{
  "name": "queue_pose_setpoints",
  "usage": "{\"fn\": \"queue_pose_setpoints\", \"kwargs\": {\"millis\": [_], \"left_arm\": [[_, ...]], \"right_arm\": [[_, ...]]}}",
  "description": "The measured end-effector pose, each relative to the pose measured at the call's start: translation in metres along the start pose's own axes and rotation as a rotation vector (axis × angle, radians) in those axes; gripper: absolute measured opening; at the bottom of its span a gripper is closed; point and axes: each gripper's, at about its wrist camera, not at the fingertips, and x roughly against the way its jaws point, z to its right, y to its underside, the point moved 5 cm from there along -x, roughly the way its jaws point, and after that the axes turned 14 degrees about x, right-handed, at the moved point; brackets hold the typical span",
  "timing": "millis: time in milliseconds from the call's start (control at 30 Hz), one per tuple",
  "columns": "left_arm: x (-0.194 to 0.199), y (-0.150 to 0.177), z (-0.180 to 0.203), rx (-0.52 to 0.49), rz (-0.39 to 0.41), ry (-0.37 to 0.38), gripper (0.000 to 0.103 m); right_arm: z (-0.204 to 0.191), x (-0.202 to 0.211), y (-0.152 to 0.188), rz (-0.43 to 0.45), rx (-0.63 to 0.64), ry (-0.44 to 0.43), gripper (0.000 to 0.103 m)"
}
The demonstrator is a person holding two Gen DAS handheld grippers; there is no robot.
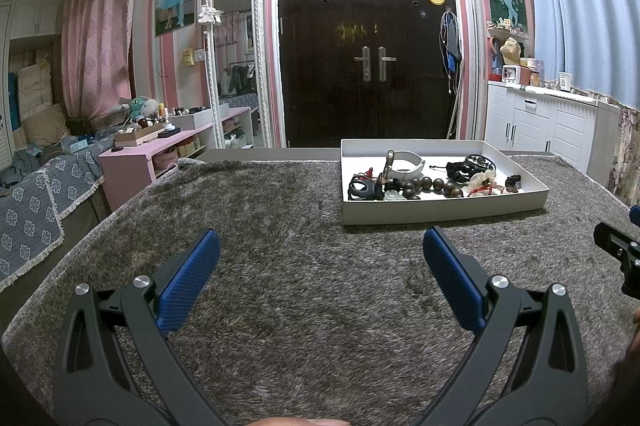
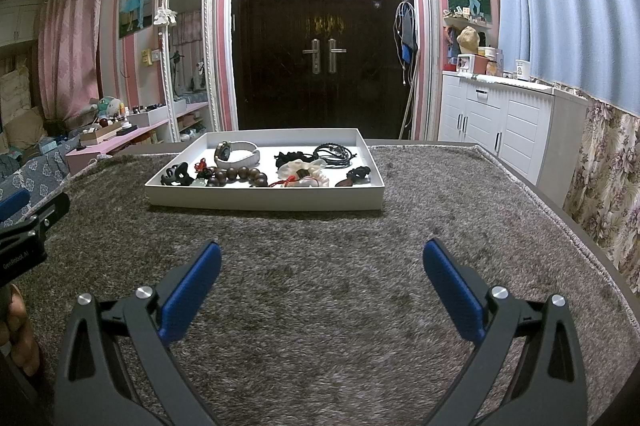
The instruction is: Organize jewelry
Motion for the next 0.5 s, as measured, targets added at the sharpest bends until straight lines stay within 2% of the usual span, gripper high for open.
{"fn": "queue_pose_setpoints", "kwargs": {"millis": [500], "left_arm": [[0.0009, -0.0002, -0.0005, 0.006, -0.004, -0.004, 0.1]], "right_arm": [[-0.0001, 0.0, 0.0001, -0.001, 0.0, 0.0, 0.101]]}}
